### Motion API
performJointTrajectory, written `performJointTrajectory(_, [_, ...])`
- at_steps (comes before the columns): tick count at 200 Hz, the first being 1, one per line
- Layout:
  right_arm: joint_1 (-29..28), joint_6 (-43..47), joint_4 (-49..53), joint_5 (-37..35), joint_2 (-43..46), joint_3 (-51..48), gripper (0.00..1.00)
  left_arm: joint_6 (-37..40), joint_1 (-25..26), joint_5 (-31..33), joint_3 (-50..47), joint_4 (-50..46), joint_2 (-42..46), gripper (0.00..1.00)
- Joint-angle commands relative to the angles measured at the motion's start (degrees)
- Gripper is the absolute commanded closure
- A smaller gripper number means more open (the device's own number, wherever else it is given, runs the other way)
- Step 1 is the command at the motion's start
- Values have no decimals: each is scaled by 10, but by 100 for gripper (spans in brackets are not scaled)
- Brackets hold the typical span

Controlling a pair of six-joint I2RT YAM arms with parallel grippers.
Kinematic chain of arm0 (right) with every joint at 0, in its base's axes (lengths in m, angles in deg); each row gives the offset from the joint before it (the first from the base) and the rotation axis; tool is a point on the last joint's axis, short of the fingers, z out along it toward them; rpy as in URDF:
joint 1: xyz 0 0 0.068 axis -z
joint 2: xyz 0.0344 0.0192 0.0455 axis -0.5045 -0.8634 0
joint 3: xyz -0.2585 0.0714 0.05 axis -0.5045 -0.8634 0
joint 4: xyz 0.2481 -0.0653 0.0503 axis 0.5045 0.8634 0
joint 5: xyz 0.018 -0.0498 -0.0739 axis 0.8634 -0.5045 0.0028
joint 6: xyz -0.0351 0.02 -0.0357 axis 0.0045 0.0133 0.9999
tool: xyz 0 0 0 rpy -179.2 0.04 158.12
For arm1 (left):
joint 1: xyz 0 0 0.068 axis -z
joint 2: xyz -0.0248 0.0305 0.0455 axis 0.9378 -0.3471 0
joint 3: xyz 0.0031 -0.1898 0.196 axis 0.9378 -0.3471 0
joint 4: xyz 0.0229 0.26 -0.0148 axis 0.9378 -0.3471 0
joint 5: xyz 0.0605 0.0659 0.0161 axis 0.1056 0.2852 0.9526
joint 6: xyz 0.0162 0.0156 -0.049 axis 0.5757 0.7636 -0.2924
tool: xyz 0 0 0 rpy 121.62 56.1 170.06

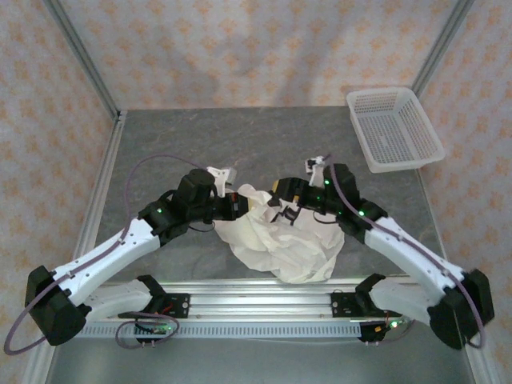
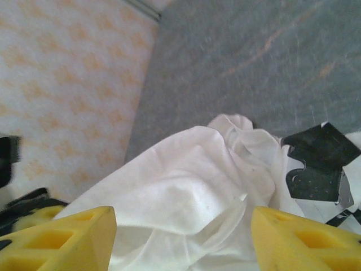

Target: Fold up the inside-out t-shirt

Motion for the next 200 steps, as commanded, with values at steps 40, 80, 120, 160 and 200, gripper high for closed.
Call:
performJointTrajectory(40, [-12,17,-76,87,-114,33,40,20,3,9,-1,-12,14,100])
performJointTrajectory(80, [-18,-60,-147,125,-156,24,48,26,3,23,-2,-22,20,100])
performJointTrajectory(120, [-18,-51,-135,54,-115,8,97,27,3,24,-4,-21,15,100])
performJointTrajectory(160, [-12,-23,-88,-9,-27,32,100,44,3,100,4,-93,9,100])
performJointTrajectory(200, [27,-15,16,-37,25,157,100,41,2,166,-26,-129,-28,100])
